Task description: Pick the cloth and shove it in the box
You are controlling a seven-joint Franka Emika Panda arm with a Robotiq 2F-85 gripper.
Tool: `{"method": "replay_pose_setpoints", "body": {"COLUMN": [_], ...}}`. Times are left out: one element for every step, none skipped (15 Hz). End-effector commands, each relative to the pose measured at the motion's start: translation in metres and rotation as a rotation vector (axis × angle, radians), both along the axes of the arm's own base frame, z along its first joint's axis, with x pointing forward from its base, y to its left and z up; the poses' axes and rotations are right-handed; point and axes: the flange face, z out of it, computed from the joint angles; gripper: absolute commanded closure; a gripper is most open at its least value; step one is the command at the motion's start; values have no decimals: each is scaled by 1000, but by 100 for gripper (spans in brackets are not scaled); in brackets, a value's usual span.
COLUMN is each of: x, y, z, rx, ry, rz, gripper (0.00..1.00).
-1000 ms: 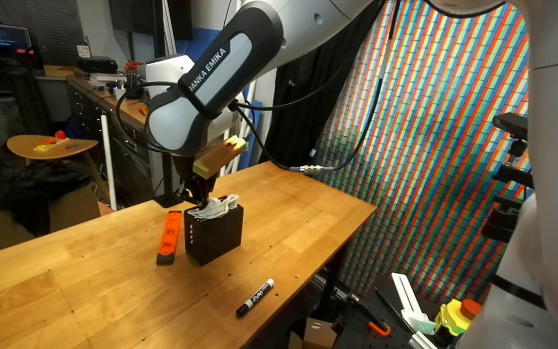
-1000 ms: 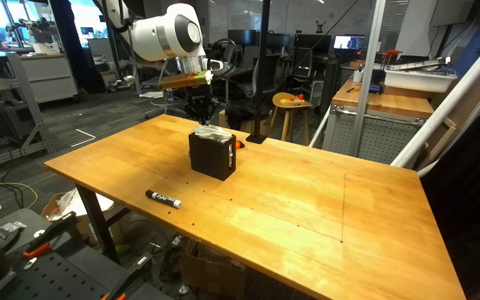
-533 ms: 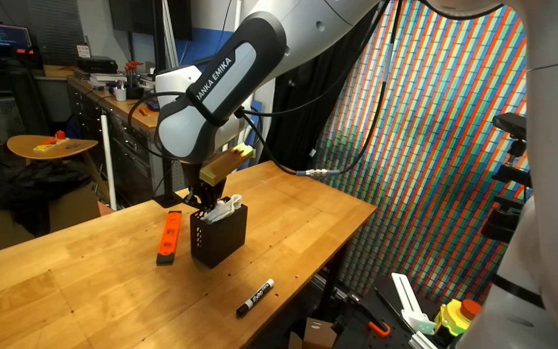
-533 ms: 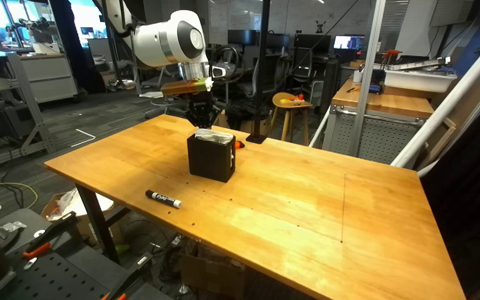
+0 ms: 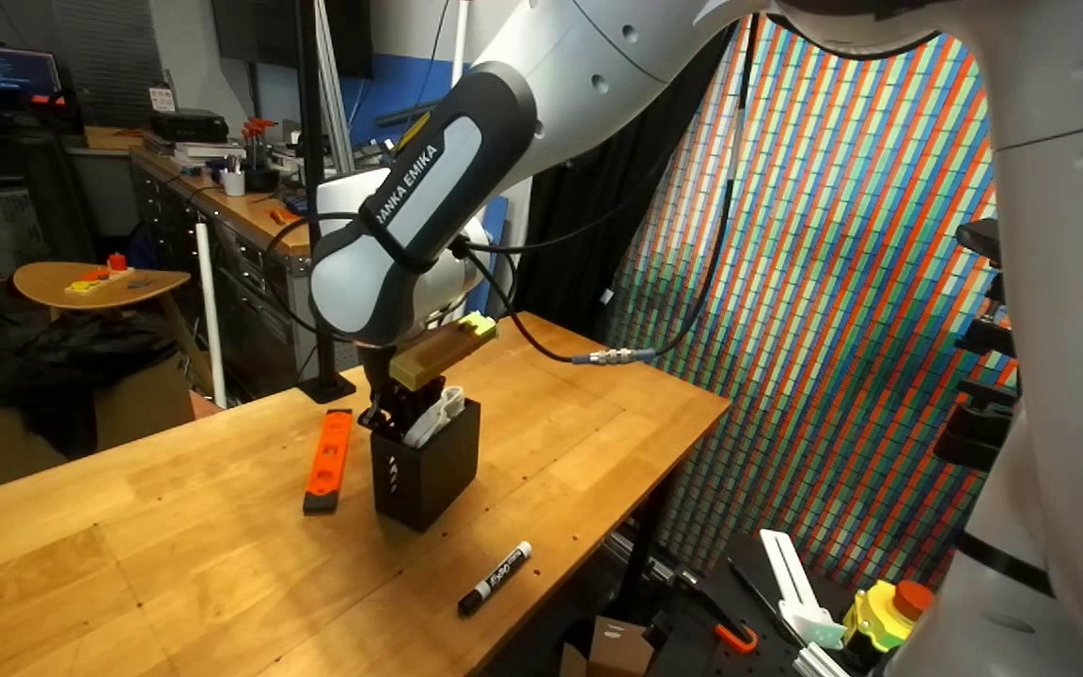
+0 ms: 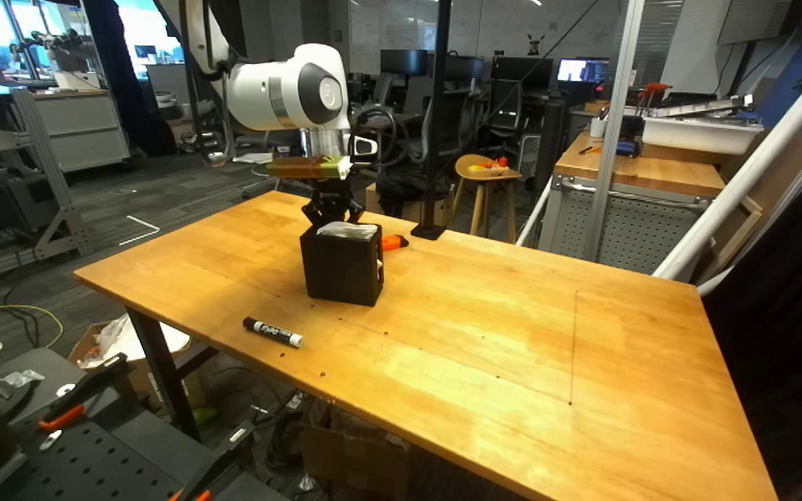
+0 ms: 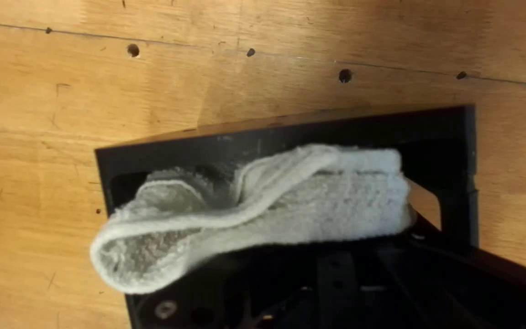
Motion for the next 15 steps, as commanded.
{"method": "replay_pose_setpoints", "body": {"x": [-3,-3,-4,-4,-5,-6,-6,-7,-8,-9,-9,-11,-13,-15,-17], "y": [1,2,3,4,6,7,9,10,11,10,10,7,4,0,-4], "z": [-1,1,6,11,16,25,32,43,54,64,73,83,91,97,101], "rx": [36,34,31,26,27,29,29,25,27,22,19,11,7,0,-3], "ry": [0,-2,-7,-12,-18,-29,-39,-53,-69,-85,-98,-109,-121,-131,-137], "rz": [-8,-7,-4,-1,1,2,2,0,2,5,7,7,7,7,6], "gripper": [100,100,100,100,100,100,100,100,100,100,100,100,100,100,100]}}
